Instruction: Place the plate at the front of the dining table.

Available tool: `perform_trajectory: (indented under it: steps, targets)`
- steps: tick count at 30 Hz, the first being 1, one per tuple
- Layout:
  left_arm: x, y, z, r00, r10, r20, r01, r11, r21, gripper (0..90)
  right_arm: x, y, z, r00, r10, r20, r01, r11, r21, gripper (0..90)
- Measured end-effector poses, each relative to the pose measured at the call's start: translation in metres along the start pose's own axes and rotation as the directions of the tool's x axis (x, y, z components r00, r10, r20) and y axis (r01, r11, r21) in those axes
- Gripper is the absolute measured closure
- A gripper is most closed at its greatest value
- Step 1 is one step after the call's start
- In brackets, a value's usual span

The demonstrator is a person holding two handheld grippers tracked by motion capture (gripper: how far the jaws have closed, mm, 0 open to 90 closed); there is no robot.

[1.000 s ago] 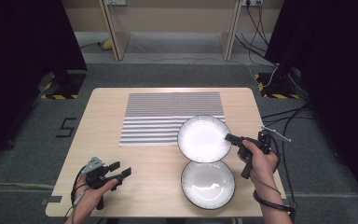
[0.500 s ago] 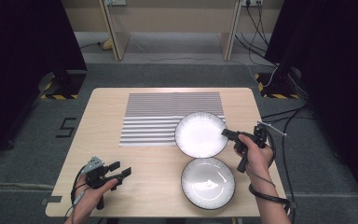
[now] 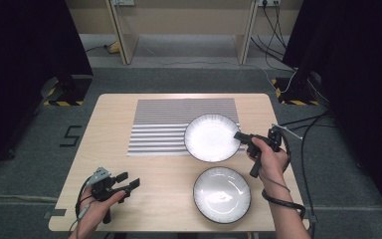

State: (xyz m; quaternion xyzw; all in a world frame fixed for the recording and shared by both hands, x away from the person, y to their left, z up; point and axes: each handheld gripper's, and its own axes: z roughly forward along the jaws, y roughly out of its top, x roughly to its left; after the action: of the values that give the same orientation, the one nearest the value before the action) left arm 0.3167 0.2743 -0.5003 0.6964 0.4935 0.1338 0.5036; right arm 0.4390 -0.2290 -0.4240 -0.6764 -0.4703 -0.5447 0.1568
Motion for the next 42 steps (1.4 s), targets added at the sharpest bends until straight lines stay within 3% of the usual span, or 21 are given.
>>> perform_trajectory:
  steps: [10,42]
  targets:
    - [0.001,0.000,0.000,1.0000,0.001,0.000,-0.001,1.0000,0.000,34.6,0.010,0.004,0.009,1.0000,-0.007,0.000,0.007,1.000,-0.002,76.0]
    - [0.000,-0.002,0.001,1.0000,0.003,0.001,-0.003,1.0000,0.006,34.6,0.013,0.017,0.030,0.9998,0.018,0.010,-0.018,1.000,-0.020,75.6]
